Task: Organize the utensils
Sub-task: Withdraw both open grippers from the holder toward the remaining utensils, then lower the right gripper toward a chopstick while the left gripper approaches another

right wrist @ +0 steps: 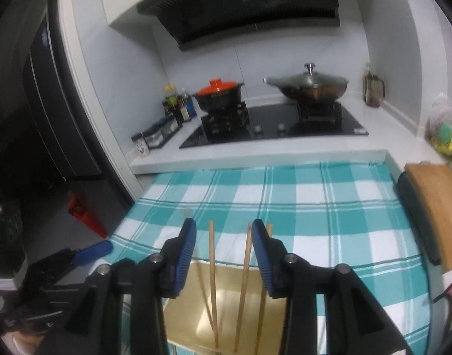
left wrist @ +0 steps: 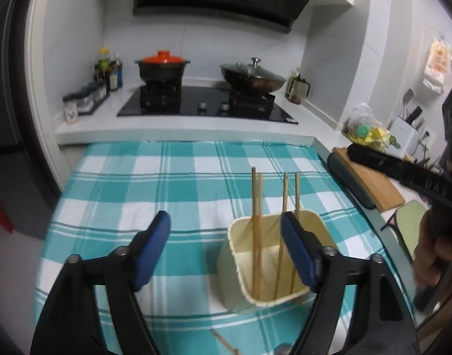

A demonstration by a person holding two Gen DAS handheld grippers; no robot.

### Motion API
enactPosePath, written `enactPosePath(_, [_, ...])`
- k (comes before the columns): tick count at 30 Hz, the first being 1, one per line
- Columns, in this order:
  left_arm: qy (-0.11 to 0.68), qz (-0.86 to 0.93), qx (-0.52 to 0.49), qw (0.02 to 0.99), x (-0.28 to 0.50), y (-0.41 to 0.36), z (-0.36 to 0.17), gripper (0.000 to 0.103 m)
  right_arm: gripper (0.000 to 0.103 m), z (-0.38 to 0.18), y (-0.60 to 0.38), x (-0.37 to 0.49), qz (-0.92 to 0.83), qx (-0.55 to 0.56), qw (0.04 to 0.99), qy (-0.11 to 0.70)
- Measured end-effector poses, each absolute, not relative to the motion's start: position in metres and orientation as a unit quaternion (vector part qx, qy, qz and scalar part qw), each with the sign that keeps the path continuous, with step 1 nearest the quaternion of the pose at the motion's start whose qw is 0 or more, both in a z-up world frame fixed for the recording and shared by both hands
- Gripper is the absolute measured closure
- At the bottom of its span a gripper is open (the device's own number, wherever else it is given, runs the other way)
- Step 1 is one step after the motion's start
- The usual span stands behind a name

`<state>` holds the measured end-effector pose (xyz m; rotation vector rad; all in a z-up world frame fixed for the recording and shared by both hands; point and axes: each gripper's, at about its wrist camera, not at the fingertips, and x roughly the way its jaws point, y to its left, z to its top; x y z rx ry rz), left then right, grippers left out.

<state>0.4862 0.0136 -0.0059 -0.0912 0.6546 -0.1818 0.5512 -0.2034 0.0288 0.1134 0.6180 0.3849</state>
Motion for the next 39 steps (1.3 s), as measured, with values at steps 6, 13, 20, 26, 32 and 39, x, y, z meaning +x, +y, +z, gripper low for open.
enactPosePath(6, [0.283,-0.085,0.028,0.955,0.389,0.031,-0.001,0.002,0.050,0.062,-0.230,0.475,0.180,0.008,0.945,0.275])
enactPosePath(13, [0.301,-0.082,0.030,0.950,0.289,0.036,-0.059,0.002,0.050,0.021,-0.261,0.376,0.148,-0.039,0.949,0.275])
enactPosePath(20, [0.367,-0.067,-0.035,0.927,0.256,0.041,-0.145,0.003,0.048,-0.064,-0.287,0.290,0.086,-0.023,0.951,0.296])
enactPosePath(26, [0.397,-0.044,-0.030,0.916,0.240,0.024,-0.181,0.002,0.048,-0.133,-0.289,0.244,0.048,-0.006,0.948,0.316])
enactPosePath(32, [0.385,-0.028,-0.011,0.922,0.225,0.011,-0.186,0.001,0.048,-0.169,-0.291,0.219,0.026,-0.025,0.949,0.314])
enactPosePath(39, [0.385,-0.050,-0.022,0.921,0.224,0.004,-0.187,0.001,0.048,-0.186,-0.283,0.220,0.037,-0.014,0.943,0.332])
